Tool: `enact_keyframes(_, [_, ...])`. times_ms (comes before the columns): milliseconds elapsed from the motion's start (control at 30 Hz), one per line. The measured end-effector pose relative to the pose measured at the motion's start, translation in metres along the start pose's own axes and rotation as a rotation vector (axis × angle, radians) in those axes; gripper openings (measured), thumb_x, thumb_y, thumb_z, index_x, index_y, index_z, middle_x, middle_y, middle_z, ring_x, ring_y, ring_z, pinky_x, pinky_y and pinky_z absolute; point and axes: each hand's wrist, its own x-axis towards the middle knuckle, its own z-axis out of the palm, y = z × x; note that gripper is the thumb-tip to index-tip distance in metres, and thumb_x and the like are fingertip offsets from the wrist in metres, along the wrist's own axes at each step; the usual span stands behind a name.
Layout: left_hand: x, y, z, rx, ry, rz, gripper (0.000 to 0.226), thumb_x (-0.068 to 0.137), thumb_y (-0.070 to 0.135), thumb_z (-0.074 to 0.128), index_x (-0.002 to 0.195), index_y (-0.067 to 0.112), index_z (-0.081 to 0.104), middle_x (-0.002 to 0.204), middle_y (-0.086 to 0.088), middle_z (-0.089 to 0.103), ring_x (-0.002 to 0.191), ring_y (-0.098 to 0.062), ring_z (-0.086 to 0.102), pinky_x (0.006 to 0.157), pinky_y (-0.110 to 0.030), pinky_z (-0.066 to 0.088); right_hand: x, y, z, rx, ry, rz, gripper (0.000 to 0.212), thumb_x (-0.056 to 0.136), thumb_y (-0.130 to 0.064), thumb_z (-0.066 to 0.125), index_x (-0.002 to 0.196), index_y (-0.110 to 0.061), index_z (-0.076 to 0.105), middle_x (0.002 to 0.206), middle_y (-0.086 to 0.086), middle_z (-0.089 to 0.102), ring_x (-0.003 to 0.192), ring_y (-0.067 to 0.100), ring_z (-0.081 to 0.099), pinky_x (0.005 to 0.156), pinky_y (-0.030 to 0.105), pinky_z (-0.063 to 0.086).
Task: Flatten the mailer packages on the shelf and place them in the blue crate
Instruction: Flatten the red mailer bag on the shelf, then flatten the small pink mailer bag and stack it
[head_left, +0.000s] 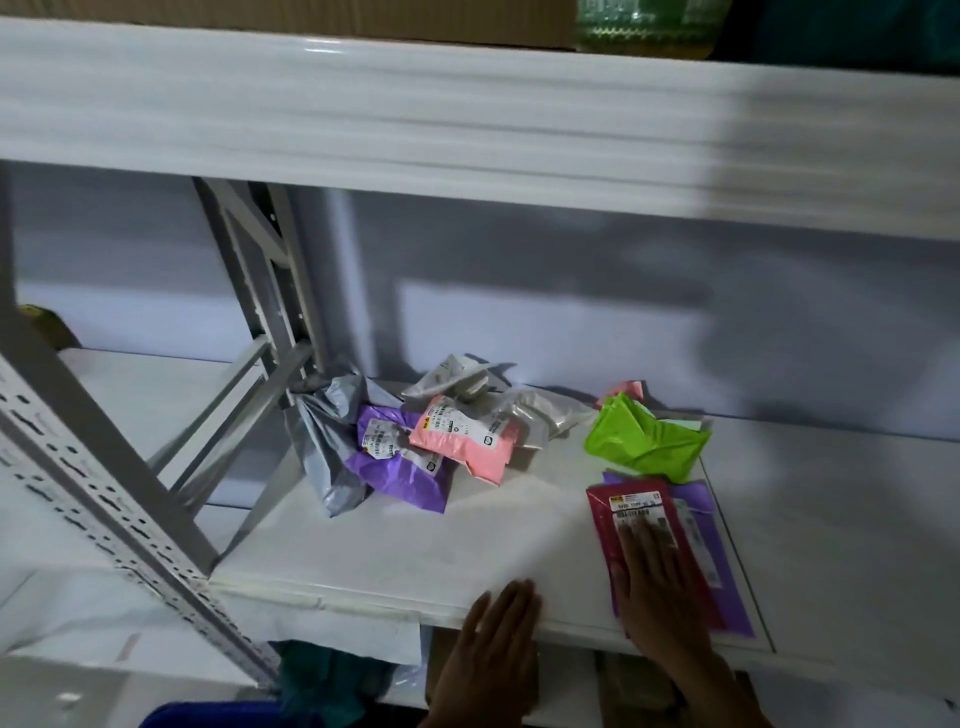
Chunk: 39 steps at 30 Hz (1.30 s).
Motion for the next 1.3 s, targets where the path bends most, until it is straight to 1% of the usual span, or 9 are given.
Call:
enact_keyframes(433, [0.004,-0.025,0.001,-0.193,0.002,0.095,0.039,0.093,0.033,0.056,0.128,0.023,0.069,0.142,0.000,0.060,0.129,-0.015,0.056,0.104,-0.034,0.042,0.054,-0.053,-0.019,0.134,-0.241,0.127,0.068,0.076,-0.031,0.038,0.130,0.001,0.063,0.145,0.017,0.054,0.138,0.034,0.043,0.116,0.045,0.022])
enact_keyframes(533, [0.015,-0.029,-0.010,-0.250,-0.038,0.088,0.033,0.088,0.040,0.060,0.116,0.031,0.074,0.132,0.010,0.066,0.120,-0.009,0.061,0.096,-0.029,0.051,0.087,-0.089,-0.030,0.364,-0.316,0.167,0.053,0.092,-0.035,0.051,0.139,-0.013,0.055,0.152,0.005,0.048,0.144,0.024,0.036,0.118,0.038,0.026])
enact_keyframes(667, [0.025,-0.020,-0.019,-0.319,-0.089,0.031,0.029,0.082,0.044,0.055,0.095,0.037,0.080,0.117,0.016,0.072,0.111,-0.003,0.063,0.085,-0.023,0.055,0.121,-0.136,-0.044,0.862,-0.440,0.409,0.045,0.093,-0.043,0.066,0.130,-0.017,0.061,0.128,-0.001,0.066,0.122,0.019,0.060,0.100,0.031,0.045])
enact_keyframes(833, [0.033,-0.020,-0.024,-0.381,-0.090,-0.074,0.027,0.078,0.039,0.058,0.091,0.033,0.081,0.110,0.010,0.075,0.101,-0.005,0.071,0.078,-0.022,0.058,0.137,-0.159,-0.042,0.949,-0.396,0.550,0.038,0.087,-0.049,0.063,0.099,-0.014,0.071,0.097,0.001,0.075,0.095,0.023,0.069,0.083,0.033,0.051])
enact_keyframes(933, [0.040,-0.009,-0.040,-0.526,-0.191,-0.320,0.018,0.093,0.017,0.060,0.100,0.021,0.077,0.110,0.009,0.069,0.098,0.016,0.060,0.086,-0.010,0.050,0.136,-0.160,-0.037,1.018,-0.379,0.601,0.026,0.091,-0.041,0.063,0.086,-0.016,0.070,0.082,0.000,0.076,0.084,0.023,0.071,0.086,0.042,0.056])
enact_keyframes(1033, [0.065,-0.009,-0.066,-0.864,-0.368,-0.654,0.025,0.100,0.019,0.054,0.087,0.032,0.071,0.112,0.007,0.068,0.108,-0.004,0.062,0.097,-0.018,0.045,0.134,-0.157,-0.045,1.089,-0.372,0.633,0.018,0.098,-0.028,0.060,0.089,-0.017,0.070,0.077,0.002,0.075,0.069,0.016,0.067,0.071,0.033,0.052])
enact_keyframes(1100, [0.081,-0.021,-0.081,-1.085,-0.444,-0.870,0.026,0.097,0.017,0.057,0.081,0.028,0.074,0.098,0.008,0.073,0.090,-0.005,0.065,0.082,-0.016,0.046,0.134,-0.155,-0.048,1.110,-0.360,0.646,0.016,0.097,-0.023,0.059,0.088,-0.017,0.071,0.073,0.002,0.075,0.060,0.012,0.063,0.063,0.029,0.046])
enact_keyframes(1200, [0.092,-0.038,-0.088,-1.383,-0.335,-1.113,0.020,0.096,0.011,0.060,0.082,0.010,0.074,0.071,-0.003,0.074,0.060,-0.011,0.064,0.056,-0.020,0.047,0.133,-0.153,-0.057,1.090,-0.382,0.612,0.015,0.094,-0.020,0.060,0.086,-0.017,0.073,0.068,0.000,0.075,0.063,0.014,0.066,0.070,0.033,0.053])
enact_keyframes(1300, [0.097,-0.046,-0.091,-1.674,-0.150,-1.300,0.034,0.102,0.025,0.055,0.091,-0.002,0.072,0.081,-0.019,0.073,0.068,-0.027,0.065,0.062,-0.029,0.053,0.121,-0.152,-0.066,1.061,-0.407,0.593,0.017,0.087,-0.023,0.060,0.078,-0.016,0.073,0.069,-0.003,0.075,0.076,0.020,0.071,0.078,0.040,0.056])
